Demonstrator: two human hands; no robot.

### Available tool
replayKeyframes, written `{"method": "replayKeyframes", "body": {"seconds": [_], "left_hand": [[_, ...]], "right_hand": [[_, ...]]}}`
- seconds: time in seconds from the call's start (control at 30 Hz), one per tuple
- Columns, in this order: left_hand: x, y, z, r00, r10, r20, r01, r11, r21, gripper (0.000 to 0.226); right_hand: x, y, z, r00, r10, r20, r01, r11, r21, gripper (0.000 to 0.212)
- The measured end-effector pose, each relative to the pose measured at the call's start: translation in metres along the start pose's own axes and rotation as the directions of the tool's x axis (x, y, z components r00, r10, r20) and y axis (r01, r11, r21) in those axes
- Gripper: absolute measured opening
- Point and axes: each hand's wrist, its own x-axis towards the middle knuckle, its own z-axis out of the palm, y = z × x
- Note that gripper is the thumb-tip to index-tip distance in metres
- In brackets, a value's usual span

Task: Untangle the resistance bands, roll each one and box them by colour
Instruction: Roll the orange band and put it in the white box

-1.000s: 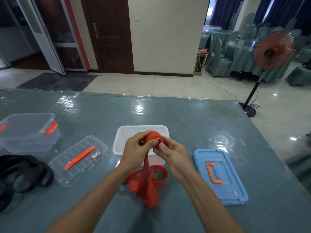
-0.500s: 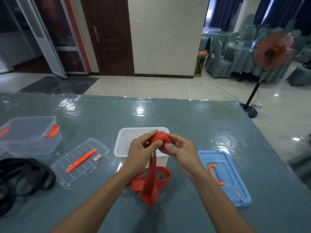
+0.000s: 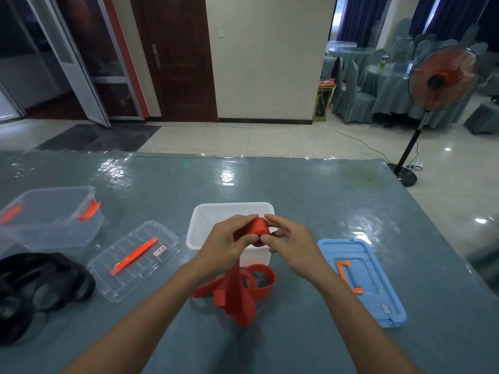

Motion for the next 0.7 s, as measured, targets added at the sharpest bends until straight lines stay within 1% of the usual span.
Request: {"method": "replayKeyframes", "body": {"seconds": [0.03, 0.1, 0.17, 0.23, 0.3, 0.37, 0.43, 0.5, 0.53, 0.57, 0.6, 0.63, 0.67, 0.7], "left_hand": [[0.001, 0.001, -0.002, 1.000, 0.011, 0.024, -0.012, 1.000, 0.012, 0.043], [0.004, 0.002, -0.004, 0.999, 0.019, 0.045, -0.020, 1.000, 0.010, 0.043], [0.006, 0.004, -0.002, 1.000, 0.010, 0.027, -0.009, 1.000, -0.019, 0.044], [0.006, 0.007, 0.002, 0.999, -0.032, -0.029, 0.029, 0.996, -0.088, 0.046], [0.005, 0.008, 0.007, 0.991, -0.101, -0.082, 0.085, 0.979, -0.185, 0.047], [0.004, 0.007, 0.010, 0.984, -0.142, -0.108, 0.111, 0.961, -0.252, 0.044], [0.004, 0.006, 0.012, 0.981, -0.153, -0.117, 0.119, 0.959, -0.259, 0.041], [0.004, 0.004, 0.010, 0.982, -0.153, -0.115, 0.125, 0.966, -0.226, 0.039], [0.003, 0.003, 0.009, 0.984, -0.139, -0.109, 0.116, 0.973, -0.198, 0.040], [0.002, 0.002, 0.007, 0.988, -0.116, -0.099, 0.099, 0.982, -0.161, 0.042], [0.002, 0.002, 0.004, 0.993, -0.084, -0.082, 0.074, 0.991, -0.112, 0.041], [0.002, 0.002, 0.001, 0.998, -0.043, -0.054, 0.040, 0.998, -0.050, 0.041], [0.003, 0.002, -0.002, 1.000, 0.007, -0.013, -0.007, 1.000, 0.019, 0.040], [0.005, 0.002, -0.004, 0.998, 0.060, 0.031, -0.062, 0.995, 0.082, 0.041]], "right_hand": [[0.001, -0.002, -0.003, 0.999, -0.011, 0.032, 0.012, 1.000, -0.025, 0.046], [0.002, -0.006, -0.008, 0.996, -0.030, 0.082, 0.028, 0.999, 0.030, 0.039], [0.003, -0.008, -0.009, 0.997, -0.054, 0.060, 0.047, 0.993, 0.111, 0.036], [0.003, -0.009, -0.006, 0.998, -0.063, 0.002, 0.061, 0.976, 0.210, 0.036], [0.003, -0.008, -0.001, 0.998, -0.045, -0.044, 0.057, 0.943, 0.328, 0.034], [0.002, -0.005, 0.002, 0.997, -0.015, -0.075, 0.045, 0.907, 0.420, 0.027], [-0.001, -0.001, 0.006, 0.998, 0.022, -0.065, 0.014, 0.864, 0.504, 0.026], [-0.005, 0.003, 0.009, 0.999, 0.053, -0.011, -0.038, 0.826, 0.562, 0.027], [-0.006, 0.004, 0.009, 0.999, 0.053, 0.010, -0.050, 0.838, 0.544, 0.028], [-0.006, 0.005, 0.007, 0.999, 0.037, 0.011, -0.038, 0.882, 0.470, 0.030], [-0.005, 0.006, 0.004, 1.000, 0.001, -0.013, 0.003, 0.950, 0.312, 0.033], [-0.004, 0.007, -0.001, 0.998, -0.054, -0.039, 0.057, 0.995, 0.080, 0.037], [-0.003, 0.007, -0.005, 0.993, -0.118, -0.030, 0.113, 0.983, -0.142, 0.046], [-0.002, 0.006, -0.009, 0.985, -0.173, 0.006, 0.169, 0.948, -0.269, 0.052]]}}
